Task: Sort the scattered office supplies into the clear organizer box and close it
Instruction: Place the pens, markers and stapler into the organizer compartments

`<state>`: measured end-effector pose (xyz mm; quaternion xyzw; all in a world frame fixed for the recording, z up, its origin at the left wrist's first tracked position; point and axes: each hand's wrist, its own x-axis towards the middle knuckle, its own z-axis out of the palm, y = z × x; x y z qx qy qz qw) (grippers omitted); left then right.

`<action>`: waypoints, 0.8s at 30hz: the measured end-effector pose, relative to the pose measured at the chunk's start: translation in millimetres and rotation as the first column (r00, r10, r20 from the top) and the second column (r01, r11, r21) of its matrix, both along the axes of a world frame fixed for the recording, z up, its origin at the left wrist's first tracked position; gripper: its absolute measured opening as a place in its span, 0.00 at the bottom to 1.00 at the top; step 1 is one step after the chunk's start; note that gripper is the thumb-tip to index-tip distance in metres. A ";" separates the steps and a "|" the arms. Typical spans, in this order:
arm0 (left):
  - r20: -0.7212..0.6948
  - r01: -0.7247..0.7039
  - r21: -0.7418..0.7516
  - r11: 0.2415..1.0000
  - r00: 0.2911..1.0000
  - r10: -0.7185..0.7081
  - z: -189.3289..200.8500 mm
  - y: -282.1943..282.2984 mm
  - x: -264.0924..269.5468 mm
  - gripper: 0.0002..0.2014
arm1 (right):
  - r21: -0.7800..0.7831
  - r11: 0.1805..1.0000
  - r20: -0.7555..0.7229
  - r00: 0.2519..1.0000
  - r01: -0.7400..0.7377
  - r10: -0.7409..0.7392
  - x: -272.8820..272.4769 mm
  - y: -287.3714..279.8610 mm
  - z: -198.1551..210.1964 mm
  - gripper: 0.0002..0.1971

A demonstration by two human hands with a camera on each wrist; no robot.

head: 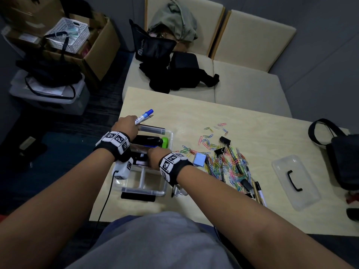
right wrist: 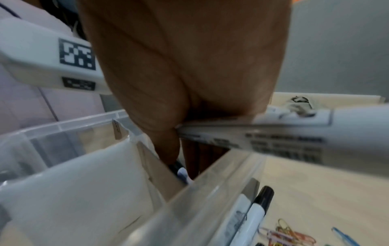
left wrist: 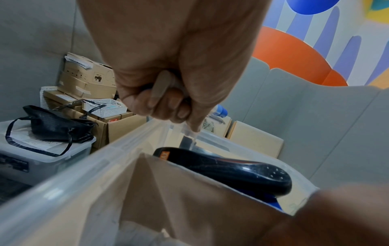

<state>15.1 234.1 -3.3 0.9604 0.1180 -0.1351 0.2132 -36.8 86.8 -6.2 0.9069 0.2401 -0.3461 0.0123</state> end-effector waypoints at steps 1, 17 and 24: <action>-0.001 -0.003 0.001 1.000 1.000 0.003 -0.1 0.1 -0.2 0.04 | 0.017 1.000 0.027 1.000 0.000 -0.001 1.6 -1.6 5.3 0.12; 0.004 -0.026 -0.021 0.999 1.000 0.026 -2.2 0.0 -1.5 0.05 | 0.283 0.959 -0.095 0.994 -0.020 0.049 16.5 -33.7 56.1 0.14; 0.012 -0.022 -0.027 0.999 1.000 0.022 -0.2 -0.2 -2.9 0.05 | 0.241 0.948 0.081 0.978 -0.208 0.194 -2.9 -13.7 21.0 0.14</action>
